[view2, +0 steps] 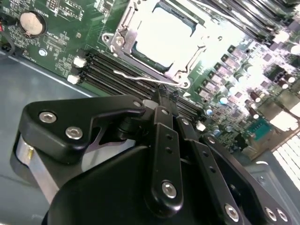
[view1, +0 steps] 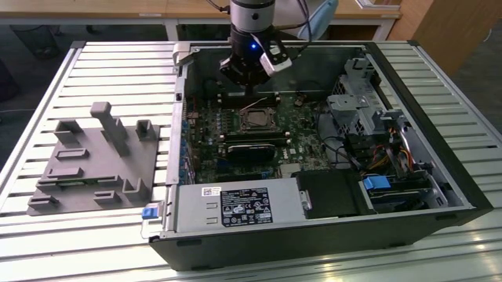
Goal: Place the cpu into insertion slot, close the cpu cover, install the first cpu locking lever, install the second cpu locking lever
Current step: 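Install the first cpu locking lever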
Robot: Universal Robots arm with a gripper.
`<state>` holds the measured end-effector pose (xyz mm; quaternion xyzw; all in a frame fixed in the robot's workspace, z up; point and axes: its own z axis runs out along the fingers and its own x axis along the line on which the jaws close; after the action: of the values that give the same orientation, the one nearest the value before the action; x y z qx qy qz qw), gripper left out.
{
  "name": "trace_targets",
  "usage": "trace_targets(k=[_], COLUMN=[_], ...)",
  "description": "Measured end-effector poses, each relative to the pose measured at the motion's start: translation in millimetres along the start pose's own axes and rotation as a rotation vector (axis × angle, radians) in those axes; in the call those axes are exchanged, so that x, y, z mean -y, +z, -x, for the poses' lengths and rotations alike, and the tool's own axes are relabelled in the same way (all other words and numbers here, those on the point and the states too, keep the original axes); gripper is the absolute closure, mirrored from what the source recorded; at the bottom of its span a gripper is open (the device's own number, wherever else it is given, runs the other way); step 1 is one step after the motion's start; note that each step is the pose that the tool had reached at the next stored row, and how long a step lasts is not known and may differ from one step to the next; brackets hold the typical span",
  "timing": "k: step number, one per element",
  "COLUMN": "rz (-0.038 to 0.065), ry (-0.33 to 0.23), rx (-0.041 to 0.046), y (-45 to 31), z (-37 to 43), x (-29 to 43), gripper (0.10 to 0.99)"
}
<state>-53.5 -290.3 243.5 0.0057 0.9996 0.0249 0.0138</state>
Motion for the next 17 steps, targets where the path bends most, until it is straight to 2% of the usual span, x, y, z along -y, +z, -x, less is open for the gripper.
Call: trace_targets(k=[5,9,17], rz=[0.0,0.001,0.001], ry=[-0.004,-0.034,-0.036], rx=[-0.0002,-0.0015,-0.0017], y=[7.0,11.1,18.4], z=[7.8,9.6,12.8], x=[-0.6,-0.5,-4.1], gripper=[0.98,0.98,0.98])
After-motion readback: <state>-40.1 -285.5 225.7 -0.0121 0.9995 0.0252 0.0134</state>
